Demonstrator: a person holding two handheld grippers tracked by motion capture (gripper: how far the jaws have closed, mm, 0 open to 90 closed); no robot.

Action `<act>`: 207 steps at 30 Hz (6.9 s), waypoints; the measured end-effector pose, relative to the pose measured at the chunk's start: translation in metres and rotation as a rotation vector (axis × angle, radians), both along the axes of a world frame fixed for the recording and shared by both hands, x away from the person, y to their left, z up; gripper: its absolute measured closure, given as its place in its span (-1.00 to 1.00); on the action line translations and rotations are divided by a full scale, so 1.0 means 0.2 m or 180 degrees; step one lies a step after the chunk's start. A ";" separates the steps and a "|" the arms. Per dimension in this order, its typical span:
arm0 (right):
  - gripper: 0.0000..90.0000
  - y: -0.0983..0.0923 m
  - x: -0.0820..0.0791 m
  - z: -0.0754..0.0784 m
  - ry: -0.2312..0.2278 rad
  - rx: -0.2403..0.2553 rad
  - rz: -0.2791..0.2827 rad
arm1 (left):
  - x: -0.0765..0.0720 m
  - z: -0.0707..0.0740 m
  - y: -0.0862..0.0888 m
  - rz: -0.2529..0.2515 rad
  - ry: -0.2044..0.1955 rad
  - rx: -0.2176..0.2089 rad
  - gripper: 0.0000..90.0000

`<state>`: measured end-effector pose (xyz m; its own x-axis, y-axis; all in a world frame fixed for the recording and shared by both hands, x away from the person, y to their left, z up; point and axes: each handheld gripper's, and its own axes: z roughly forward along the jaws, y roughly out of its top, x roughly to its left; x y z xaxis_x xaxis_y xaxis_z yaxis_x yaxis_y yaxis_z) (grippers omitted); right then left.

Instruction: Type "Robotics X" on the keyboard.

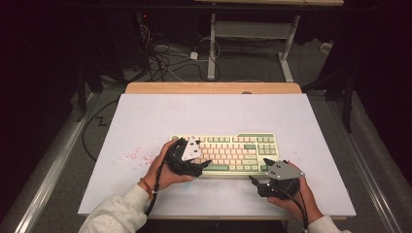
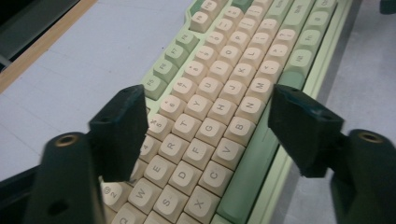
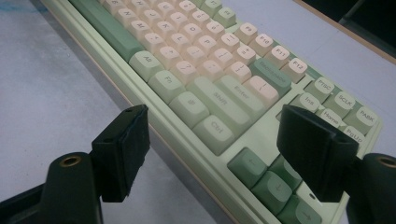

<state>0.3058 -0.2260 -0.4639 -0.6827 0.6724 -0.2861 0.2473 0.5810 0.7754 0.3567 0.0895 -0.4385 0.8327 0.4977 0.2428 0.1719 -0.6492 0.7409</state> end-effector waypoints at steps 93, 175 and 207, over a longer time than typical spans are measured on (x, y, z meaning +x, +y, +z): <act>1.00 0.10 0.26 0.02 0.0460 -0.0176 0.0134 | -0.16 -0.10 0.50 0.0297 0.0483 -0.0173 0.95; 1.00 0.11 0.24 0.03 0.0304 -0.0228 0.0109 | 0.06 -0.03 0.15 0.0080 0.0402 0.0202 0.83; -0.39 0.09 0.21 0.13 -0.0196 0.0366 -0.0194 | 0.03 0.00 0.17 0.0335 -0.0046 0.0023 -0.51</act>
